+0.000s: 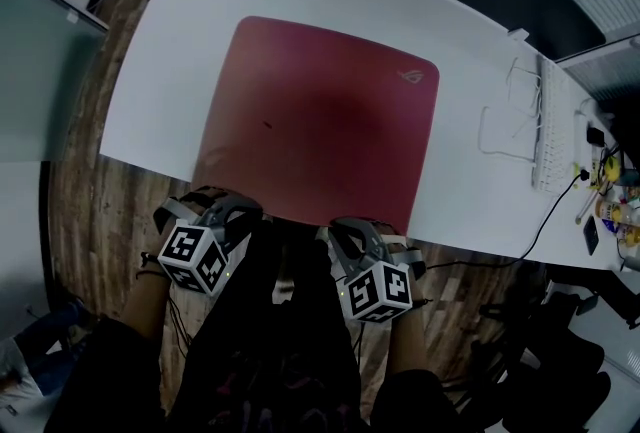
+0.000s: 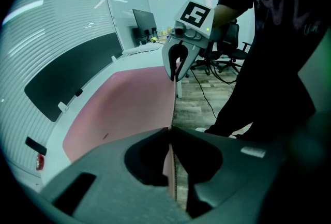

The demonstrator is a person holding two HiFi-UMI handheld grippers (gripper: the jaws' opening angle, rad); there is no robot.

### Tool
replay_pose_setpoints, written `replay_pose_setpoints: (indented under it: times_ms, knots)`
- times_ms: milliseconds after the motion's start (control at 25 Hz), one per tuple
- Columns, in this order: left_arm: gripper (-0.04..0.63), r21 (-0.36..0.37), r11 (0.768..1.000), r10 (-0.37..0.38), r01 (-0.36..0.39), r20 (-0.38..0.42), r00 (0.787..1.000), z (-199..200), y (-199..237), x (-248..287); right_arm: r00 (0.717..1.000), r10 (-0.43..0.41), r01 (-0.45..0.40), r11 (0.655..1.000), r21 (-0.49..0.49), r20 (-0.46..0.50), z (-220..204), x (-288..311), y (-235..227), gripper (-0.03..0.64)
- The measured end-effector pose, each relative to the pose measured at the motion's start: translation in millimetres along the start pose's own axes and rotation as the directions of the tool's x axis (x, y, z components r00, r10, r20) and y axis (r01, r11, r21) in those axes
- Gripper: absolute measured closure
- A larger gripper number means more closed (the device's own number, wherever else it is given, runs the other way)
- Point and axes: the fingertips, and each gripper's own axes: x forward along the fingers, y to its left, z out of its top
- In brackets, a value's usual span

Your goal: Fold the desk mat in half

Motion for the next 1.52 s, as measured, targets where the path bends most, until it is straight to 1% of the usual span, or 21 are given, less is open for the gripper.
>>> replay_pose_setpoints:
  times_ms: [280, 600, 880, 1040, 1240, 1520]
  knots:
    - [0.576, 0.045, 0.999, 0.023, -0.023, 0.003, 1.000, 15, 24, -19, 1.000, 0.008, -0.008, 0.999, -0.035, 0.011, 15, -15, -19, 0.589]
    - [0.577, 0.057, 0.997, 0.047, -0.047, 0.001, 0.999, 29, 54, -32, 1.000, 0.003, -0.003, 0.998, -0.066, 0.010, 28, -25, -41, 0.591]
    - [0.577, 0.103, 0.990, 0.096, -0.096, 0.003, 0.995, 40, 92, -39, 0.999, -0.028, 0.030, 0.994, -0.103, 0.017, 41, -33, -80, 0.589]
    - [0.575, 0.108, 0.988, 0.113, -0.113, 0.010, 0.994, 43, 113, -40, 0.999, -0.045, 0.047, 0.993, -0.107, 0.022, 46, -32, -101, 0.589]
    - [0.575, 0.123, 0.985, 0.120, -0.120, 0.007, 0.993, 45, 137, -35, 0.999, -0.046, 0.047, 0.990, -0.130, 0.013, 47, -29, -123, 0.589]
    - [0.574, 0.152, 0.978, 0.145, -0.144, 0.008, 0.989, 48, 177, -30, 0.997, -0.072, 0.072, 0.983, -0.169, 0.005, 52, -22, -163, 0.586]
